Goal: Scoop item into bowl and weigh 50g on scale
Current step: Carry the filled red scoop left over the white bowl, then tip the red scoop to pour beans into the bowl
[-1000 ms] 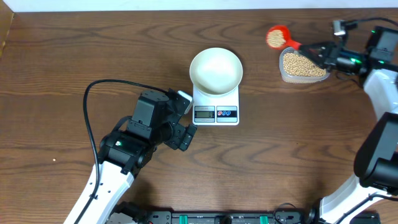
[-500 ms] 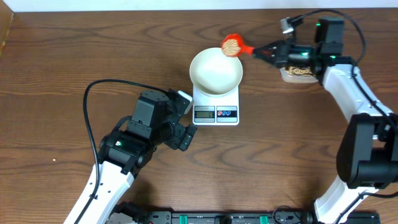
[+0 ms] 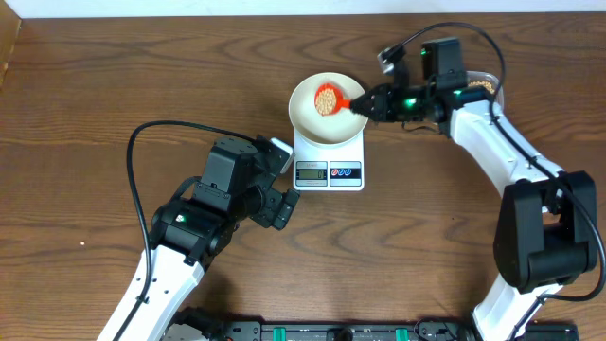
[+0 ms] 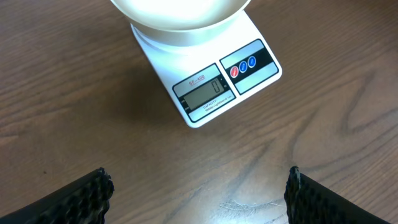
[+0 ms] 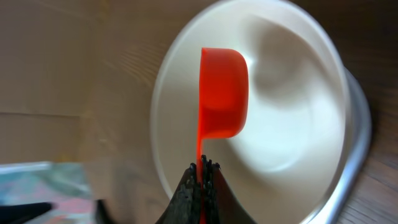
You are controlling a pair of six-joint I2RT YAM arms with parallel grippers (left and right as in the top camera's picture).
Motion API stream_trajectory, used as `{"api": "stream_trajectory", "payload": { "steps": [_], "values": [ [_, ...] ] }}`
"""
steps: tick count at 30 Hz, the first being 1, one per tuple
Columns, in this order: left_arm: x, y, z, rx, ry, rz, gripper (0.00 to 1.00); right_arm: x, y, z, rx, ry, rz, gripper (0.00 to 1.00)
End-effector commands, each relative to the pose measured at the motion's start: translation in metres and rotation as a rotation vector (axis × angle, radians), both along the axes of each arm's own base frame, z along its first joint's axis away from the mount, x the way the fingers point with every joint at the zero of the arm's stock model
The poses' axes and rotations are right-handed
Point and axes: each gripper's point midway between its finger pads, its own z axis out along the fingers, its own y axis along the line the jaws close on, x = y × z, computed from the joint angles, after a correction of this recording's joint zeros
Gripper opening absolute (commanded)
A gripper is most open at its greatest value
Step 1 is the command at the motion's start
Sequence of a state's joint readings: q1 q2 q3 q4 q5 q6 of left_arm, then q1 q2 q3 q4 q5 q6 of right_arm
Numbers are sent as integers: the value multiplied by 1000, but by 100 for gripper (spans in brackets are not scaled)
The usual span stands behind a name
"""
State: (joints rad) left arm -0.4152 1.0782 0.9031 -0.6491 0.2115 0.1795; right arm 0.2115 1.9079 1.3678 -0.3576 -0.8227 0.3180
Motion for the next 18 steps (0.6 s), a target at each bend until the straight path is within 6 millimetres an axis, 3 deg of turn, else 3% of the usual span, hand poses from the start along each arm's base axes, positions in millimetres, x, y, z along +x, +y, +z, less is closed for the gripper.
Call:
{"api": "stream_trajectory", "payload": {
  "steps": [1, 10, 18],
  "values": [
    [-2, -2, -1, -10, 10, -6, 91, 4, -5, 12, -184, -173, -7, 1],
    [-2, -2, -1, -10, 10, -6, 91, 0, -9, 41, -424, -362, -56, 1],
    [-2, -2, -1, -10, 10, -6, 91, -9, 1, 41, -585, -471, 5, 1]
  ]
}}
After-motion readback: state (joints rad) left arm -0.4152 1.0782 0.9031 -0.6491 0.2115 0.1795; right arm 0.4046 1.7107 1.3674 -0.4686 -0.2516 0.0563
